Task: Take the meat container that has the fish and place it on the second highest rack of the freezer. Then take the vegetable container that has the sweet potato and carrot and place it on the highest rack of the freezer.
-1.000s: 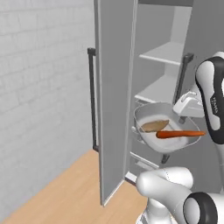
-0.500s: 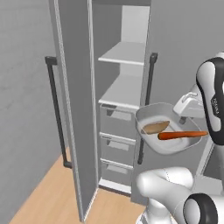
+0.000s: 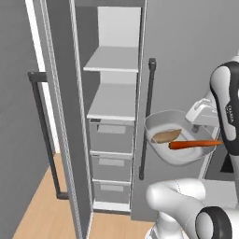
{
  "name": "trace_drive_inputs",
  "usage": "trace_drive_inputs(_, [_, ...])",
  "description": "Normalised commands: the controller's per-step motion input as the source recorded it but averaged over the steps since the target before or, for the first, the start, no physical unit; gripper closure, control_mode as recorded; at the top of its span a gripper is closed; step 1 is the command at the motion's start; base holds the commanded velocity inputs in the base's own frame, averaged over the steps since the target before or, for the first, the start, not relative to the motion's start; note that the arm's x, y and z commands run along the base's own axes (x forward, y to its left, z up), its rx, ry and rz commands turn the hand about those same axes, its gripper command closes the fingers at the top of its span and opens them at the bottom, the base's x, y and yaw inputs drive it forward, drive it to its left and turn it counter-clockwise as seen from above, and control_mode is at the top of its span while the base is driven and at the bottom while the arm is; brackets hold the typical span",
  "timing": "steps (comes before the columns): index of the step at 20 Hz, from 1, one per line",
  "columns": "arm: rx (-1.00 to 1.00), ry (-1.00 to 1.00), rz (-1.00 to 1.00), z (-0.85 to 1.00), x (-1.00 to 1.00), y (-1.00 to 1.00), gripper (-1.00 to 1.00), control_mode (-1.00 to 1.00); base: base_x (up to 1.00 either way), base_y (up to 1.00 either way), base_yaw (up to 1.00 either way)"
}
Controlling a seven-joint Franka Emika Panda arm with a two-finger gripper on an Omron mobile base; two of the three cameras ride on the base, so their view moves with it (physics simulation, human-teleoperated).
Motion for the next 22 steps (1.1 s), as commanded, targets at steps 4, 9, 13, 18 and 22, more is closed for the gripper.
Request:
trace_drive_inputs(4, [0.00, 0.00, 0.00, 0.00, 0.00, 0.00, 1.00, 1.00, 0.28, 0.42, -0.31])
trace_drive_inputs(9, [0.00, 0.00, 0.00, 0.00, 0.00, 0.00, 1.00, 1.00, 0.15, 0.41, -0.29])
trace_drive_inputs(13, [0.00, 0.00, 0.00, 0.00, 0.00, 0.00, 1.00, 1.00, 0.33, 0.46, -0.29])
trace_drive_inputs(18, [0.00, 0.00, 0.00, 0.00, 0.00, 0.00, 1.00, 1.00, 0.63, 0.50, -0.25])
trace_drive_inputs(22, [0.00, 0.00, 0.00, 0.00, 0.00, 0.00, 1.00, 1.00, 0.43, 0.28, -0.15])
